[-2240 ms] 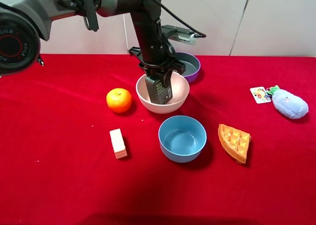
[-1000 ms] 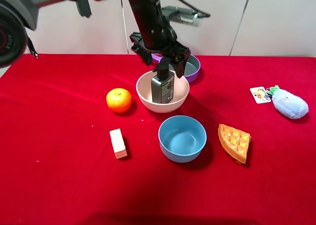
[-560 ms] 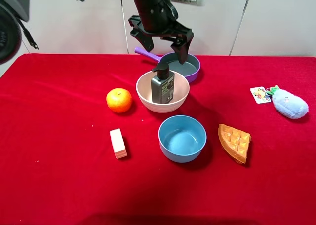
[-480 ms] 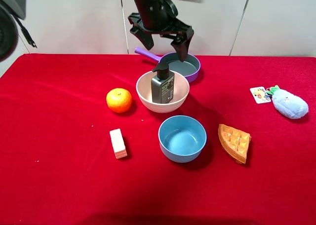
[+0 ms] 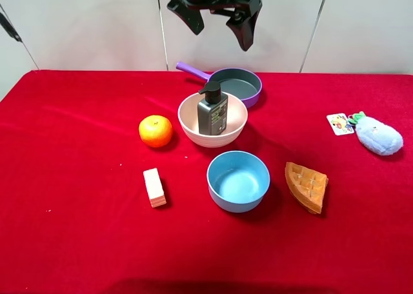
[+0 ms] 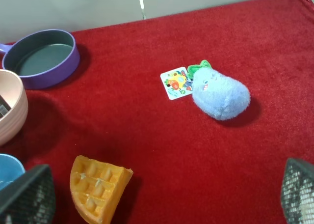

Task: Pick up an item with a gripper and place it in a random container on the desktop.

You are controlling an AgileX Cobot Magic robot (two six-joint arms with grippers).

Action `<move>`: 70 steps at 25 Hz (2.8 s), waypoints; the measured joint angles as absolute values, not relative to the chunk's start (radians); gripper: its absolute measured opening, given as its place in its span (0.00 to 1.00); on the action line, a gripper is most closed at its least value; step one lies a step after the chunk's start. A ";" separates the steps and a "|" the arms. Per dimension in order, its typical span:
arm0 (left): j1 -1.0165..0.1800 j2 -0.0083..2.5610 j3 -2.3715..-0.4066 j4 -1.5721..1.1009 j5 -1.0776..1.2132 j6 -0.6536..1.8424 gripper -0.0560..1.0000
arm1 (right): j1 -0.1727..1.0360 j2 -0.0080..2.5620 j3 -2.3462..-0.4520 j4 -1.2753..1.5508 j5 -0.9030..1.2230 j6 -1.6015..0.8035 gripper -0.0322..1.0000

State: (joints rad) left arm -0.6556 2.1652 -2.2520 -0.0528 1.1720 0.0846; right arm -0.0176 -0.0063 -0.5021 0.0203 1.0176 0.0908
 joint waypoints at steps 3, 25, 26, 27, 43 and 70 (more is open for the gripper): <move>-0.665 2.126 -2.214 -0.050 1.172 0.085 0.99 | -0.018 -0.006 -0.502 0.020 1.018 0.091 0.70; -0.672 1.588 -1.458 -0.033 1.169 0.085 0.99 | -0.018 -0.006 -0.502 0.021 1.018 0.091 0.70; -0.672 1.555 -1.424 -0.029 1.169 0.085 0.99 | -0.018 -0.006 -0.502 0.021 1.018 0.091 0.70; -0.672 1.527 -1.396 -0.029 1.169 0.084 0.99 | -0.018 -0.006 -0.502 0.021 1.018 0.091 0.70; -0.672 0.969 -0.950 -0.021 1.170 0.069 0.99 | -0.018 -0.006 -0.502 0.021 1.018 0.091 0.70; -0.112 0.267 -0.548 0.026 1.099 0.043 0.99 | -0.018 -0.006 -0.502 0.021 1.018 0.091 0.70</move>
State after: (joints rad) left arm -0.1117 0.2666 -0.5481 0.0260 1.0994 0.0427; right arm -0.0176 -0.0063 -0.5021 0.0207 1.0176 0.0908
